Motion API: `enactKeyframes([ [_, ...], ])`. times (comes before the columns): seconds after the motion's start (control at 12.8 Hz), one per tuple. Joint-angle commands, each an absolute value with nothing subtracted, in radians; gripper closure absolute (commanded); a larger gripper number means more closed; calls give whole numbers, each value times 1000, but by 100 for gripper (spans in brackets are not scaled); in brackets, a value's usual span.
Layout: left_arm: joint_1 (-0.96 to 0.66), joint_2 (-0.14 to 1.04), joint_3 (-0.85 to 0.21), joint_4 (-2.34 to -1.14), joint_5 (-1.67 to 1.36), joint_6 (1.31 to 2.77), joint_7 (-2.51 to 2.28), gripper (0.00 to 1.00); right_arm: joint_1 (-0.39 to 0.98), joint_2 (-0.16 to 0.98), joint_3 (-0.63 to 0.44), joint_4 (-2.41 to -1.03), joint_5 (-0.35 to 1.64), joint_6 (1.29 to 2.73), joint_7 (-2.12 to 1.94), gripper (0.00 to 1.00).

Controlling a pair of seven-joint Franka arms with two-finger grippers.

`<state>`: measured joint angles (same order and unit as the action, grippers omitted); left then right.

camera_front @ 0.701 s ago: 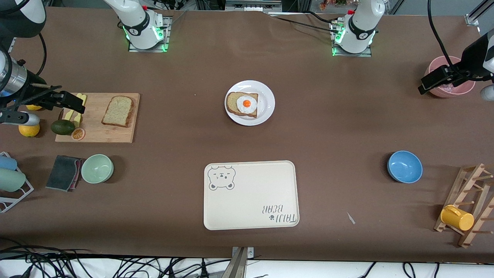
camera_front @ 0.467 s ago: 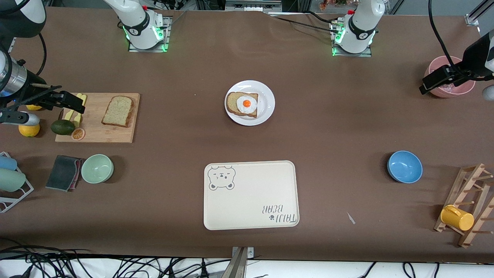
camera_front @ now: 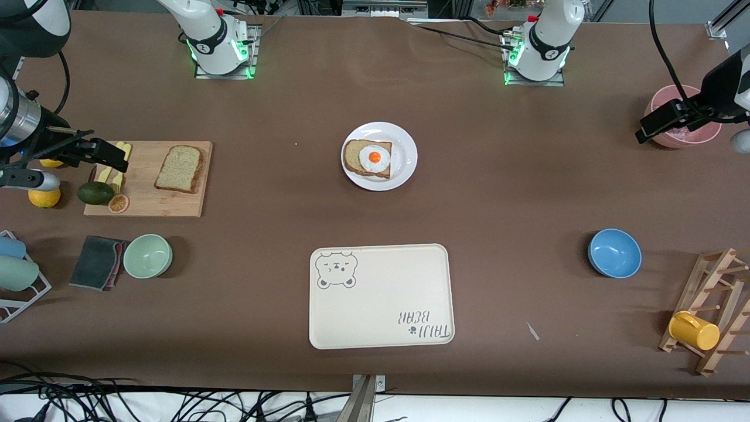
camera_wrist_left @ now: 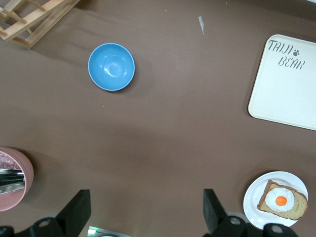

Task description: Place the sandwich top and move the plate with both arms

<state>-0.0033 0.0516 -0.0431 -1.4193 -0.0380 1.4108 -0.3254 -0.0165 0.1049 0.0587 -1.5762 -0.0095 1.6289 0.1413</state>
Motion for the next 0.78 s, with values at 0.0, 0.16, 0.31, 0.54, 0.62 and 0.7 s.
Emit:
enactKeyframes([
  [0.0,-8,37,-46,-1437,-28,1414,-342,0,-17,80,64,-1601,-23,1632,133,0],
  [0.16,-8,35,-46,-1436,-28,1414,-357,0,-17,80,64,-1601,-25,1631,133,0],
  [0.31,-12,35,-48,-1434,-28,1413,-370,0,-15,80,66,-1601,-25,1631,138,0],
  [0.54,-18,38,-66,-1437,-28,1414,-390,0,-12,86,66,-1601,-28,1629,135,0],
  [0.62,-18,40,-66,-1436,-28,1414,-388,0,-3,89,67,-1601,-41,1626,135,0],
  [0.7,-15,38,-66,-1436,-28,1414,-387,0,3,90,66,-1603,-51,1628,138,0],
])
